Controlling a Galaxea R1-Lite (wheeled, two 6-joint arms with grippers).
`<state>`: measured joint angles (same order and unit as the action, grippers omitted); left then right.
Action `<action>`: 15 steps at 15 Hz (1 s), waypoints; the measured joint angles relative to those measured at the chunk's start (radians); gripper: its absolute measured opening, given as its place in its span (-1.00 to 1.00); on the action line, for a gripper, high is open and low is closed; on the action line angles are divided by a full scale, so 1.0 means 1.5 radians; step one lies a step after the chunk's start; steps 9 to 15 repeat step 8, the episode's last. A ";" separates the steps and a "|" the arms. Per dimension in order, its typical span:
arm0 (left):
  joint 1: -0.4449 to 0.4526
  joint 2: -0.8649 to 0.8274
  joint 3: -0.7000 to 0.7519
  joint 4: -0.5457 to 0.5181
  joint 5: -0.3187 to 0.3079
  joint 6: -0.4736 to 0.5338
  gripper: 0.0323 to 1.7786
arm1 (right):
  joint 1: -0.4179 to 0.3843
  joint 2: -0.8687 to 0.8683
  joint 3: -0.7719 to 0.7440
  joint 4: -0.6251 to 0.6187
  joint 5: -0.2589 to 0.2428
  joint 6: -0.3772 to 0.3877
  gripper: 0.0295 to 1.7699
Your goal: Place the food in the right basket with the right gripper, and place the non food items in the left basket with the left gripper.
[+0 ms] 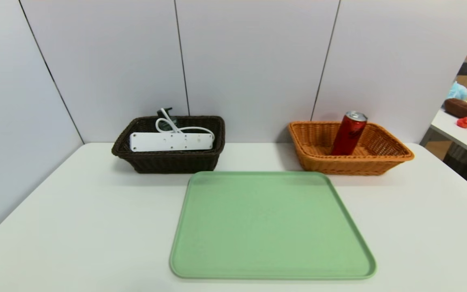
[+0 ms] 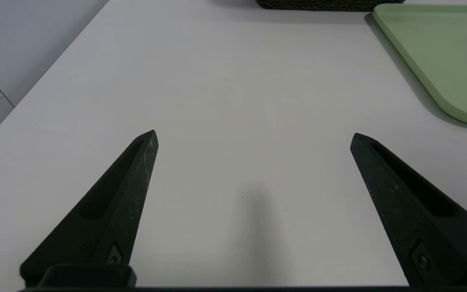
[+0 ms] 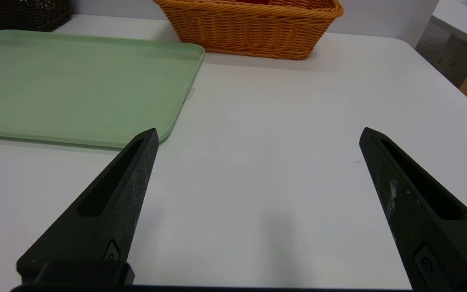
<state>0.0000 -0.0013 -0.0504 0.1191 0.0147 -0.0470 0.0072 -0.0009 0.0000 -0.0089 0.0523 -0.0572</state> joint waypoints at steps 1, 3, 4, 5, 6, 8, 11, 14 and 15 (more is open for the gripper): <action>0.000 0.000 0.000 0.000 0.000 0.000 0.90 | 0.000 0.000 0.000 0.000 0.000 0.000 0.93; 0.000 0.000 0.000 0.000 0.000 0.000 0.90 | 0.000 0.000 0.000 -0.001 -0.002 0.006 0.93; 0.000 0.000 0.000 0.000 0.000 0.000 0.90 | 0.000 0.000 0.000 0.000 -0.002 0.007 0.93; 0.000 0.000 0.000 0.000 0.000 0.000 0.90 | 0.000 0.000 0.000 -0.001 -0.002 0.008 0.93; 0.000 0.000 0.000 0.000 0.000 0.000 0.90 | 0.000 0.000 0.000 -0.001 -0.003 0.010 0.93; 0.000 0.000 0.000 0.000 0.000 0.000 0.90 | 0.000 0.000 0.000 0.000 -0.002 0.014 0.93; 0.000 0.000 0.000 0.000 0.000 0.000 0.90 | 0.000 0.000 0.000 0.000 -0.002 0.014 0.93; 0.000 0.000 0.000 0.000 0.000 0.000 0.90 | 0.000 0.000 0.000 0.000 -0.002 0.014 0.93; 0.000 0.000 0.000 0.000 0.000 0.000 0.90 | 0.000 0.000 0.000 0.000 -0.002 0.014 0.93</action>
